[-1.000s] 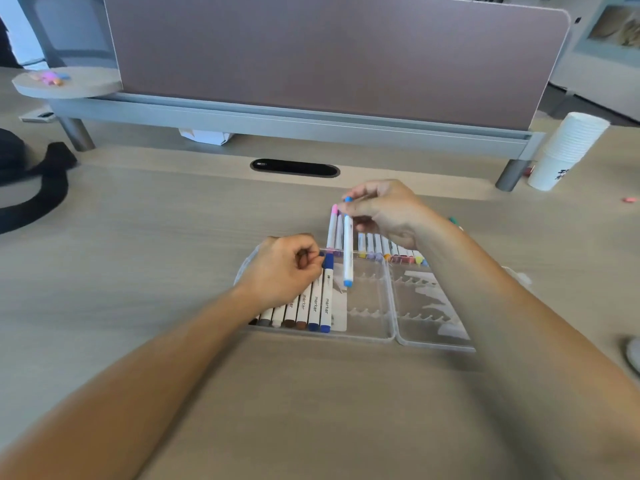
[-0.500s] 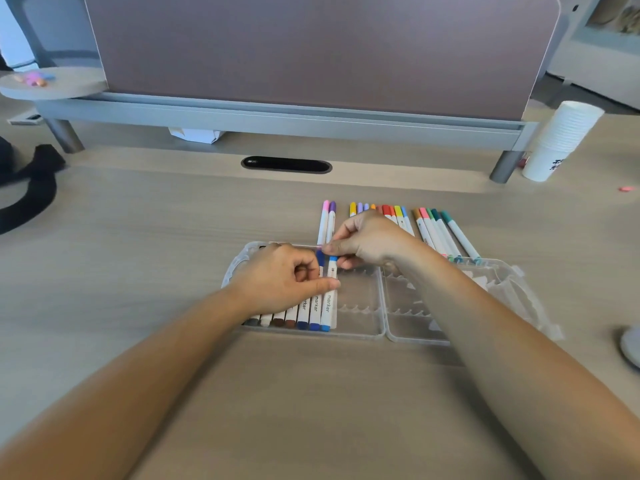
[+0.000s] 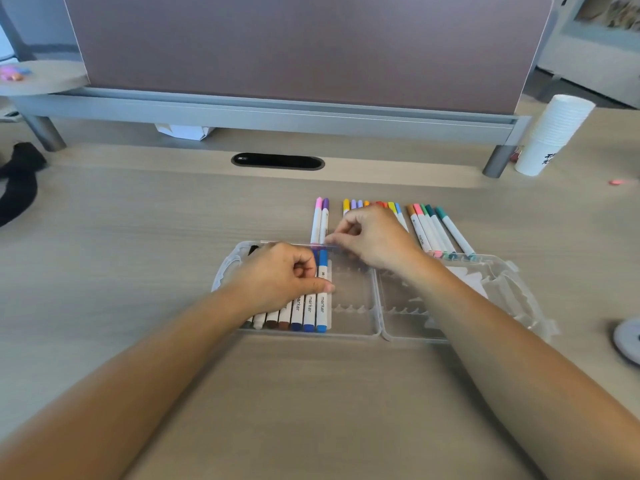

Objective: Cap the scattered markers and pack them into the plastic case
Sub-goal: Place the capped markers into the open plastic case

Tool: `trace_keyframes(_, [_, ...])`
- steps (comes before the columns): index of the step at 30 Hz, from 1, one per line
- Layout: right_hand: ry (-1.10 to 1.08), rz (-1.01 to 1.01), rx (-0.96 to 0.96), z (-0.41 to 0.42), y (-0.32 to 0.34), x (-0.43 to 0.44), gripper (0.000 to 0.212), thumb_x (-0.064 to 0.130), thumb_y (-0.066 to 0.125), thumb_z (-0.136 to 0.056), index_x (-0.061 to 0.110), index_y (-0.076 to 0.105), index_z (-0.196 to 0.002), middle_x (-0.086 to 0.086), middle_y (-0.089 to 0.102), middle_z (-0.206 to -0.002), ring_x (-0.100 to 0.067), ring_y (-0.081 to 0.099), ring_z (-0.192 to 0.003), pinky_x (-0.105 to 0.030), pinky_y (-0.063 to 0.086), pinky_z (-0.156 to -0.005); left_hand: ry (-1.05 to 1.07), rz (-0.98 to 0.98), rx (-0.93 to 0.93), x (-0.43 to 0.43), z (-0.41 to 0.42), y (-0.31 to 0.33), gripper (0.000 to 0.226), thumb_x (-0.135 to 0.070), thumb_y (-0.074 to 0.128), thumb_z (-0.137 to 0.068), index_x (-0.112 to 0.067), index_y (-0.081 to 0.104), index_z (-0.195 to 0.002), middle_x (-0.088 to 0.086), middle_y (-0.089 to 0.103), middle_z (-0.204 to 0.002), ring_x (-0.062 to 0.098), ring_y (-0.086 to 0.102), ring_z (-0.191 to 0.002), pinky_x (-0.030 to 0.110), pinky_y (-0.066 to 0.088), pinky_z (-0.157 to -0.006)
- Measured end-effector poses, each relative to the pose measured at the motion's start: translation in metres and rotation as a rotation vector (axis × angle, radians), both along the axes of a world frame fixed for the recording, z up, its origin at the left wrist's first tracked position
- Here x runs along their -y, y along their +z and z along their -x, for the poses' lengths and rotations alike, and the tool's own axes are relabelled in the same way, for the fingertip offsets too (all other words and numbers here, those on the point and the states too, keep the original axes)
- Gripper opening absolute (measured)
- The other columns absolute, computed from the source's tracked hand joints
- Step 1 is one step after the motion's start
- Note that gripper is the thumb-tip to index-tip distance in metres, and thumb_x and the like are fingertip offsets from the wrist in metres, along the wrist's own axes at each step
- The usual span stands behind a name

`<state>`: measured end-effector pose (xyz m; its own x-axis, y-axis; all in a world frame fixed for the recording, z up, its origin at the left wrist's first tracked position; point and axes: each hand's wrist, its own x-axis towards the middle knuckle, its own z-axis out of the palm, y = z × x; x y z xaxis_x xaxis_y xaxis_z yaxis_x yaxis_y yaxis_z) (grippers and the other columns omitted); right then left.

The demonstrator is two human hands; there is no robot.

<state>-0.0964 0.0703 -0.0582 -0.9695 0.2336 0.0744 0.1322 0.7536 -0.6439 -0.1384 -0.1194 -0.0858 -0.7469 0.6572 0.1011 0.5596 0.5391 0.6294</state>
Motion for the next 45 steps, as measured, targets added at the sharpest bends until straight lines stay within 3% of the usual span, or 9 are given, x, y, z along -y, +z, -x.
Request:
trace_keyframes(5, [-0.213, -0.207, -0.107, 0.010, 0.003, -0.055, 0.016, 0.023, 0.061, -0.093, 0.014, 0.075, -0.093, -0.002, 0.073, -0.095, -0.020, 0.065, -0.089, -0.025, 0.047, -0.077, -0.032, -0.002, -0.064, 0.004, 0.000, 0.000, 0.035, -0.064, 0.071, -0.069, -0.032, 0.060, -0.078, -0.010, 0.048, -0.054, 0.007, 0.052, -0.057, 0.028, 0.046, -0.063])
trace_keyframes(9, [-0.301, -0.347, 0.049, 0.025, 0.001, -0.095, 0.033, 0.025, 0.046, -0.098, 0.015, 0.067, -0.121, -0.016, 0.058, -0.126, -0.037, 0.052, -0.120, -0.038, 0.043, -0.100, -0.074, -0.008, -0.086, 0.005, 0.003, -0.002, 0.051, -0.080, 0.058, -0.065, -0.046, 0.067, -0.101, -0.010, 0.047, -0.056, 0.005, 0.050, -0.056, 0.028, 0.046, -0.063])
trace_keyframes(14, [-0.292, -0.460, 0.287, 0.035, -0.003, -0.112, 0.032, 0.034, 0.036, -0.100, 0.034, 0.067, -0.111, -0.010, 0.053, -0.131, -0.038, 0.037, -0.127, -0.046, 0.032, -0.102, -0.071, 0.035, -0.067, 0.005, 0.002, 0.002, 0.058, -0.083, 0.047, -0.059, -0.048, 0.071, -0.099, -0.013, 0.047, -0.054, 0.004, 0.049, -0.054, 0.030, 0.048, -0.061])
trace_keyframes(18, [-0.284, -0.390, 0.230, 0.033, -0.007, -0.119, 0.031, 0.034, 0.039, -0.100, 0.029, 0.069, -0.106, -0.008, 0.057, -0.120, -0.036, 0.039, -0.125, -0.044, 0.031, -0.099, -0.086, 0.042, -0.090, 0.005, 0.003, 0.000, 0.057, -0.086, 0.044, -0.061, -0.050, 0.070, -0.097, -0.016, 0.051, -0.060, 0.004, 0.051, -0.061, 0.030, 0.045, -0.060])
trace_keyframes(21, [-0.295, -0.304, 0.129, 0.030, -0.004, -0.121, 0.025, 0.032, 0.042, -0.099, 0.024, 0.065, -0.092, -0.007, 0.062, -0.104, -0.034, 0.045, -0.118, -0.040, 0.033, -0.093, -0.095, 0.071, -0.134, 0.005, 0.003, -0.002, 0.030, -0.075, 0.054, -0.073, -0.053, 0.066, -0.090, -0.015, 0.052, -0.061, 0.004, 0.053, -0.068, 0.026, 0.043, -0.061])
trace_keyframes(28, [-0.310, 0.167, -0.149, 0.028, 0.012, -0.121, 0.013, 0.020, 0.070, -0.088, 0.023, 0.069, -0.076, 0.003, 0.069, -0.079, -0.018, 0.064, -0.076, -0.044, 0.059, -0.083, -0.087, 0.088, -0.104, 0.005, 0.003, -0.001, 0.020, -0.066, 0.062, -0.079, -0.051, 0.067, -0.091, -0.014, 0.051, -0.061, 0.005, 0.054, -0.069, 0.031, 0.050, -0.069])
trace_keyframes(34, [-0.244, 0.352, -0.278, 0.014, 0.037, -0.097, 0.013, 0.012, 0.058, -0.098, 0.016, 0.070, -0.094, 0.000, 0.072, -0.085, 0.000, 0.065, -0.065, -0.013, 0.048, -0.062, -0.089, 0.060, -0.083, 0.004, 0.004, -0.003, 0.016, -0.063, 0.065, -0.079, -0.050, 0.065, -0.089, -0.012, 0.047, -0.055, 0.004, 0.050, -0.057, 0.027, 0.044, -0.063])
trace_keyframes(38, [-0.187, 0.535, -0.276, 0.005, 0.049, -0.077, 0.021, 0.011, 0.051, -0.100, 0.017, 0.072, -0.099, -0.003, 0.076, -0.086, -0.008, 0.067, -0.073, -0.028, 0.055, -0.074, -0.056, 0.013, -0.011, 0.002, 0.005, -0.002, 0.017, -0.055, 0.068, -0.082, -0.042, 0.070, -0.092, -0.016, 0.049, -0.055, 0.001, 0.049, -0.055, 0.024, 0.042, -0.061])
trace_keyframes(45, [0.113, 0.737, -0.091, -0.005, 0.032, -0.027, 0.028, -0.002, 0.045, -0.099, 0.011, 0.070, -0.097, -0.004, 0.076, -0.082, -0.014, 0.068, -0.076, -0.026, 0.052, -0.071, -0.026, -0.044, 0.077, -0.002, 0.000, 0.009, 0.027, -0.054, 0.057, -0.091, -0.031, 0.070, -0.087, 0.000, 0.064, -0.066, 0.004, 0.051, -0.054, 0.024, 0.040, -0.057])
